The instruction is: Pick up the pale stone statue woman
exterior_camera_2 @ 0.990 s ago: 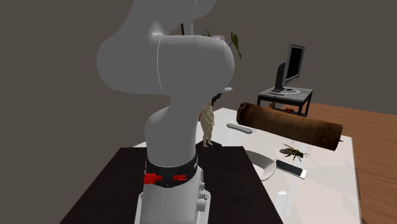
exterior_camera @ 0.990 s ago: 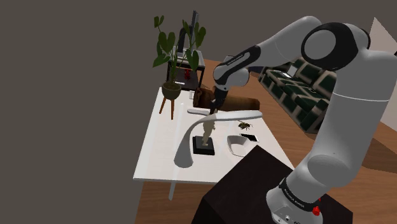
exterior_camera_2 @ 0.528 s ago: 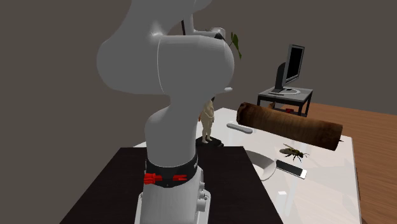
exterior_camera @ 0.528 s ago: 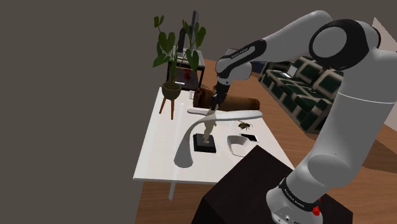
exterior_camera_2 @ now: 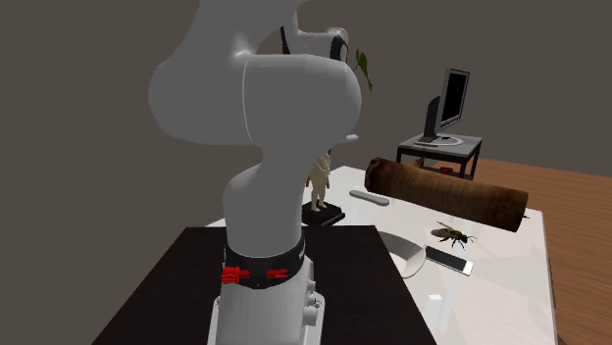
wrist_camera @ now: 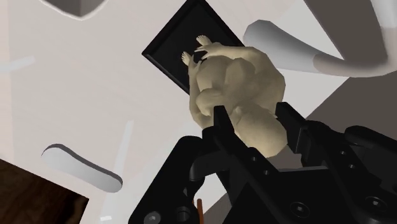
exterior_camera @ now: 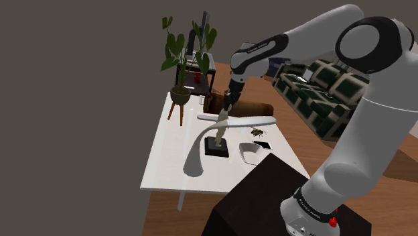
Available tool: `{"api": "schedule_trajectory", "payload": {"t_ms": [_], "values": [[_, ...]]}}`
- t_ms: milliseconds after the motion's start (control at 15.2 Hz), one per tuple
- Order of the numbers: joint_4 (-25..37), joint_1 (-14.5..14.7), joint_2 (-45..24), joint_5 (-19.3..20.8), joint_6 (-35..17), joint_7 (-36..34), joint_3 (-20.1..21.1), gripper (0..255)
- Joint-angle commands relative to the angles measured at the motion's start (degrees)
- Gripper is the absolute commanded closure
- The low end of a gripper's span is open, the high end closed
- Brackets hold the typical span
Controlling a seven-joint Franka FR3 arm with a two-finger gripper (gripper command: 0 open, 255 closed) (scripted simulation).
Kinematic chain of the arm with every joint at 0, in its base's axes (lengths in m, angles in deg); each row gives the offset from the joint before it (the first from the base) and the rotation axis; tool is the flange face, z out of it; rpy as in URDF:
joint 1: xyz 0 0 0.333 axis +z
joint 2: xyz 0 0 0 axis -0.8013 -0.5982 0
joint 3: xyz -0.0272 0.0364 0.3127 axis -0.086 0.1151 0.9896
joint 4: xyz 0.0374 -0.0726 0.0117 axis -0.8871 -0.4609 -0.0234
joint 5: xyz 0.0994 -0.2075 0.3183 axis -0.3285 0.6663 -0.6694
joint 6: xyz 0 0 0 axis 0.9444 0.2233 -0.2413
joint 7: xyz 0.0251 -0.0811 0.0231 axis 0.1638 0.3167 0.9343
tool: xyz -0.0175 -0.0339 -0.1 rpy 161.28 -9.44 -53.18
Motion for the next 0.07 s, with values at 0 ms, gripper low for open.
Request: {"api": "schedule_trajectory", "payload": {"t_ms": [0], "values": [[0.11,0.05,0.38,0.12,0.38,-0.17,-0.01,255]]}}
